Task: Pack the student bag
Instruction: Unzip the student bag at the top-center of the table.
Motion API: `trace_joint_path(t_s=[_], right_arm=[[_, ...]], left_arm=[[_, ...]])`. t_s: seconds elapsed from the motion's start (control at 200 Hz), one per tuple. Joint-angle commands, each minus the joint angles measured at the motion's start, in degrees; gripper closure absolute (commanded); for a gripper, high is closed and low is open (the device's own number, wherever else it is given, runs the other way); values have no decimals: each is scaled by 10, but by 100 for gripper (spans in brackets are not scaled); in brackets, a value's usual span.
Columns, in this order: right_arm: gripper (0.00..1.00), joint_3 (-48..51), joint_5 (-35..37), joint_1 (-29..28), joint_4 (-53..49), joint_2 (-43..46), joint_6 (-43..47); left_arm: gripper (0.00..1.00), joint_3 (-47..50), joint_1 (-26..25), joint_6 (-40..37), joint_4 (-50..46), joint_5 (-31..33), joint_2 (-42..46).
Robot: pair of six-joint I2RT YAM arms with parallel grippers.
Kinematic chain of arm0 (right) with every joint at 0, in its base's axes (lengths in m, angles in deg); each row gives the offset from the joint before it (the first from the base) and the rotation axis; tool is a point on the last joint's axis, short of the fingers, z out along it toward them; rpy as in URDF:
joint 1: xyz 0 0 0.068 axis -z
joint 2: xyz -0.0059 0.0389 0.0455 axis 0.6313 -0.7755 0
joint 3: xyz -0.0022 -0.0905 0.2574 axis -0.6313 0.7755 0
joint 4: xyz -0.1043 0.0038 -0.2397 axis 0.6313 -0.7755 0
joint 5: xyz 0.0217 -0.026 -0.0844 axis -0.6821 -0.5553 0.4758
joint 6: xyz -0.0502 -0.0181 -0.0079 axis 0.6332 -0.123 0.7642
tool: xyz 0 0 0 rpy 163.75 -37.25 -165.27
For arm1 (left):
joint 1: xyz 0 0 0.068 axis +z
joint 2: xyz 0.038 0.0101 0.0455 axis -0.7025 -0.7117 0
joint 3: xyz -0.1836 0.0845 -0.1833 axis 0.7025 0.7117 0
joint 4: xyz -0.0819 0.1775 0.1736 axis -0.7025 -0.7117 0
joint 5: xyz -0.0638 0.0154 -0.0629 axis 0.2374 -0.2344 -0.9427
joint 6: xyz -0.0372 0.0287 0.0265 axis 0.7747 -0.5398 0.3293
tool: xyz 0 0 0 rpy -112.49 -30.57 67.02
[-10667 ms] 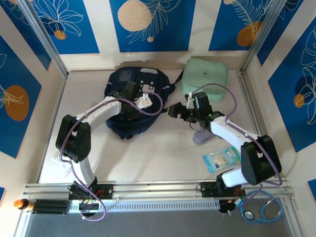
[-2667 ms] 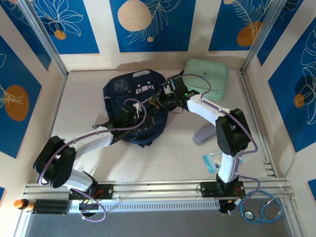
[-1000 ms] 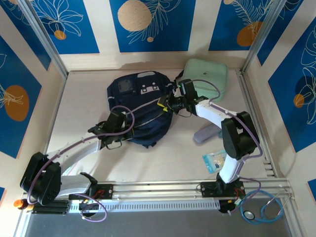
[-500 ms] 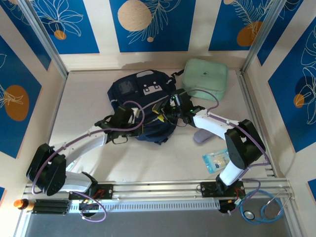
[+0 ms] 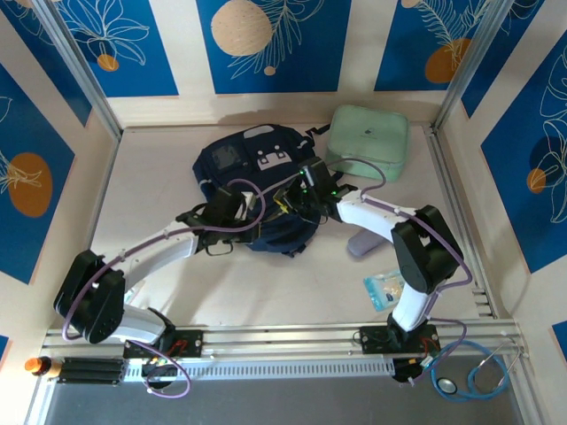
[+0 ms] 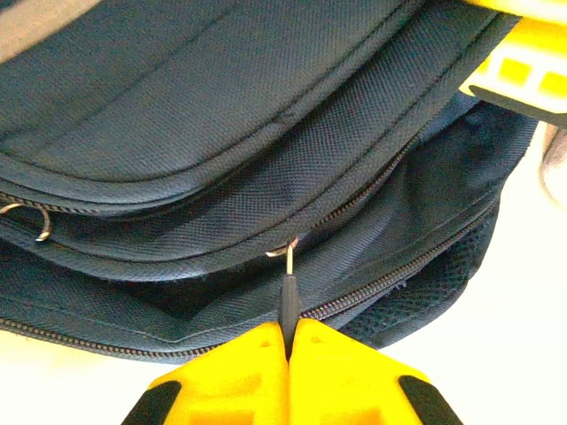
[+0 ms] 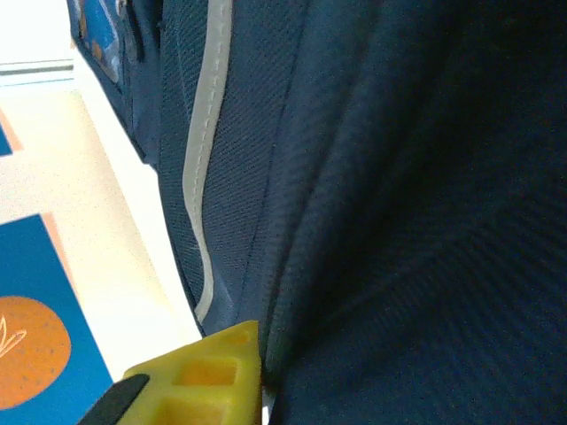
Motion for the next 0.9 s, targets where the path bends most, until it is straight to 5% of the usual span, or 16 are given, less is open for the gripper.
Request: trace_joint_path(t_s=[0.0,0.665,0.895], right_arm=[[87,-23,56,-5,-33,24,19],[93,-18,32,13,-47,90,51],[94,-28,-2,17,-43,93,65]], left_arm=[[100,-24,-5,-14,-37,38,-5],[100,-18,100,-84,-123,74,8],[100,-64,213,-140,-121,-60,-24]])
